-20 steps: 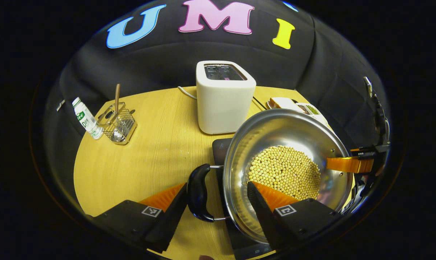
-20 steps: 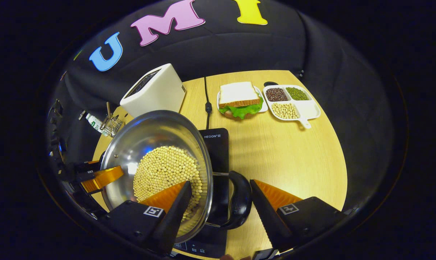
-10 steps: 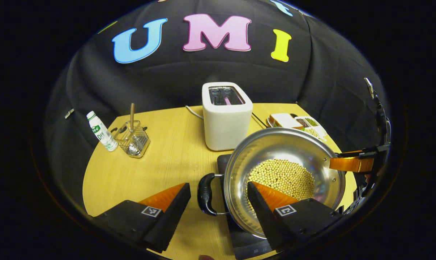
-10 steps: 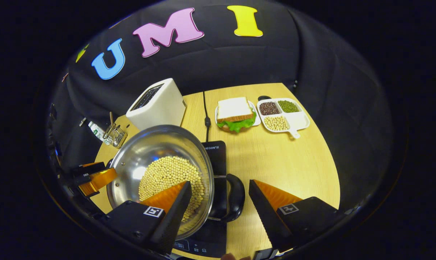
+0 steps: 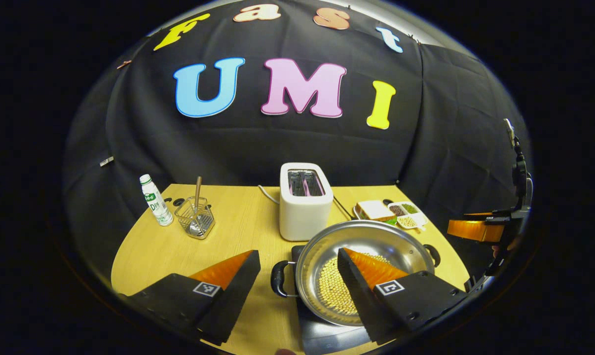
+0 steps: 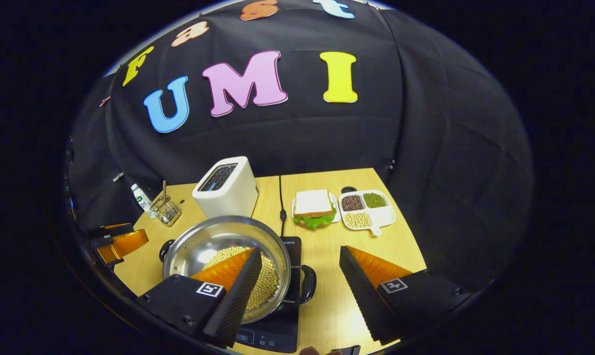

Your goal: First push the handle of the pot to place it horizontally, then grasp the pot with both hands and set it on the induction cooktop.

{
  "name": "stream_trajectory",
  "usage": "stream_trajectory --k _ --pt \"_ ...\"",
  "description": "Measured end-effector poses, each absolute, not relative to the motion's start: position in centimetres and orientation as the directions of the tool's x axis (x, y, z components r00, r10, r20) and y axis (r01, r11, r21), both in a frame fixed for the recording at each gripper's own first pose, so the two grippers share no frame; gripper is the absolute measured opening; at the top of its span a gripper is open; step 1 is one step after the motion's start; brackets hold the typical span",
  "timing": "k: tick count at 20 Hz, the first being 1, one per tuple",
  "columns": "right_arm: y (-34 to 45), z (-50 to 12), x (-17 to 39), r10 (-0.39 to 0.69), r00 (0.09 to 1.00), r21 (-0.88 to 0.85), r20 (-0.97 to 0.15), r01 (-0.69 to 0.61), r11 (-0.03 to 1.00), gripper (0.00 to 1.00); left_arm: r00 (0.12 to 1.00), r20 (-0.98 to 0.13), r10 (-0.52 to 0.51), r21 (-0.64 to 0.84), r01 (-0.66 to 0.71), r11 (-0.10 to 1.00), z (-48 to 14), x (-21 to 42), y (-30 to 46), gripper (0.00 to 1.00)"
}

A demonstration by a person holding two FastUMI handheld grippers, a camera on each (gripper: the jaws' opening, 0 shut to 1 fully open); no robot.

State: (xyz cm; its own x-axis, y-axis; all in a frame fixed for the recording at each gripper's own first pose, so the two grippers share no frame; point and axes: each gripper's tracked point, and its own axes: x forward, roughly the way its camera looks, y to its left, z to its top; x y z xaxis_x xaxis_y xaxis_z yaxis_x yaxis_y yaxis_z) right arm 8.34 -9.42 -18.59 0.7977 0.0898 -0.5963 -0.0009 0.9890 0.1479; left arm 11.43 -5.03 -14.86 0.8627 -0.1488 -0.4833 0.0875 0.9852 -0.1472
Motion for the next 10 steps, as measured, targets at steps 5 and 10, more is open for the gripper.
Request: stream_trajectory --k 5,10 --pt "-9.4 -13.2 7.6 0.08 0.872 0.156 -0.483 -0.005 0.988 0.98 0.913 -0.379 -0.152 -0.18 0.088 0.98 -10.1 10.1 -5.4 0.96" --pt "-9.2 -8.0 6.7 0.059 0.941 0.11 -0.335 -0.023 0.994 0.98 0.952 -0.278 -0.125 -0.147 0.087 0.985 -5.8 8.6 -4.9 0.95"
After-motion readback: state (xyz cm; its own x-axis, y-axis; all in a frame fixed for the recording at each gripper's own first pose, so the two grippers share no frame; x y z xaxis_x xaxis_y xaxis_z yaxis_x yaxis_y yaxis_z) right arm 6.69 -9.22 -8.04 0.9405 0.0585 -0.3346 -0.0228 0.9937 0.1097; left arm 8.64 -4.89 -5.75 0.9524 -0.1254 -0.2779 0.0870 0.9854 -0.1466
